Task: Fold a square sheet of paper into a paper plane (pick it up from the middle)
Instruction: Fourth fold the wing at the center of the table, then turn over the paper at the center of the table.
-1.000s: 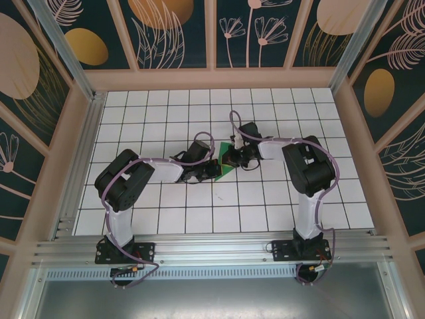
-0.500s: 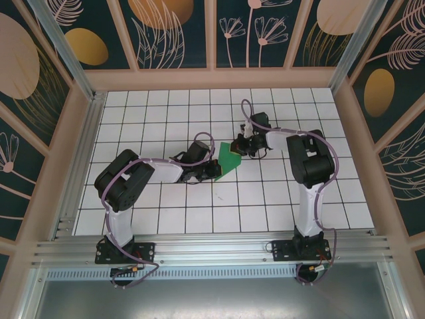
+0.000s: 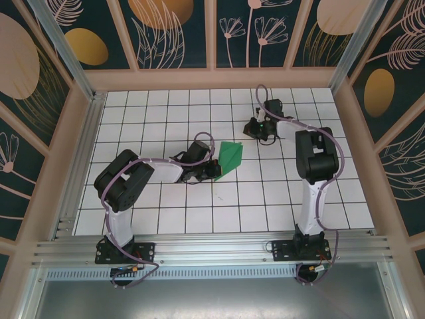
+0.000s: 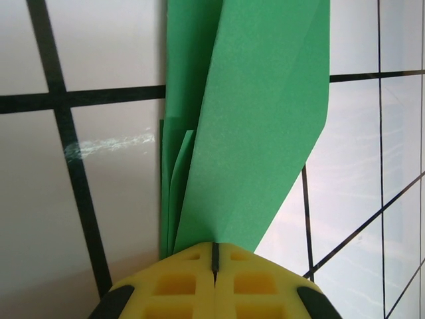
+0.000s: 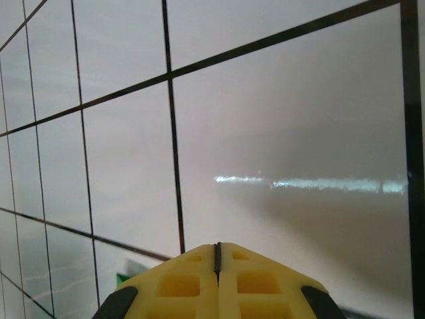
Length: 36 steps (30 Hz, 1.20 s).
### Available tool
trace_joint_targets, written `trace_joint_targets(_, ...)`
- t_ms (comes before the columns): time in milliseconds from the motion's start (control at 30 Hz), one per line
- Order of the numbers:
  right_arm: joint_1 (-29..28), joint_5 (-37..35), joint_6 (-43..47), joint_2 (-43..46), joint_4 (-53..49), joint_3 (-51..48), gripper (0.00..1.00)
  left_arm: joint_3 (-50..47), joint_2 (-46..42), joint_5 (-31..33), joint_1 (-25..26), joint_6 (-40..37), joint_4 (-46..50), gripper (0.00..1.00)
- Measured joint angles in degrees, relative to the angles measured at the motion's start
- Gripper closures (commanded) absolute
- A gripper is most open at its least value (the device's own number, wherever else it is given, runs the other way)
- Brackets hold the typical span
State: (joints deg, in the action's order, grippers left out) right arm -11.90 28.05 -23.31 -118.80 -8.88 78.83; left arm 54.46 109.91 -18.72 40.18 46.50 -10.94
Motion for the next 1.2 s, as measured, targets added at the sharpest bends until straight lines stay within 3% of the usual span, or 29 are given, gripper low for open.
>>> trace_joint_targets(133, -1.0, -0.7, -1.5, 10.7, 0.7, -8.8, 0.54, 1.6, -1.3, 1.3, 0.0, -0.2, 5.8, 0.77)
trace_joint_targets(300, -1.5, -0.4, -4.6, 21.4, 3.2, -19.0, 0.43, 4.6, -5.6, 3.9, -0.5, -0.2, 9.9, 0.59)
trace_joint_targets(433, -2.3, 0.5, -7.7, 22.7, 5.0, -24.1, 0.40, 5.5, -10.2, 7.3, -1.2, -0.1, 9.5, 0.49)
trace_joint_targets(767, -10.4, 2.0, -14.2, 16.8, 10.4, -24.2, 0.47, 1.7, -11.5, 11.8, -2.2, 1.4, 7.7, 0.34)
trace_joint_targets(967, -11.4, 2.0, -16.1, 12.5, 12.5, -23.1, 0.54, -1.5, -13.9, 13.3, -3.1, 2.8, 7.6, 0.24)
trace_joint_targets(1067, -11.5, 2.4, -16.7, 10.7, 13.8, -22.3, 0.62, -2.1, -15.2, 14.2, -3.3, 3.2, 7.4, 0.19)
trace_joint_targets(1200, -11.5, 3.5, -17.6, 9.2, 15.1, -21.3, 0.81, -3.1, -16.9, 15.2, -3.5, 3.3, 7.1, 0.15)
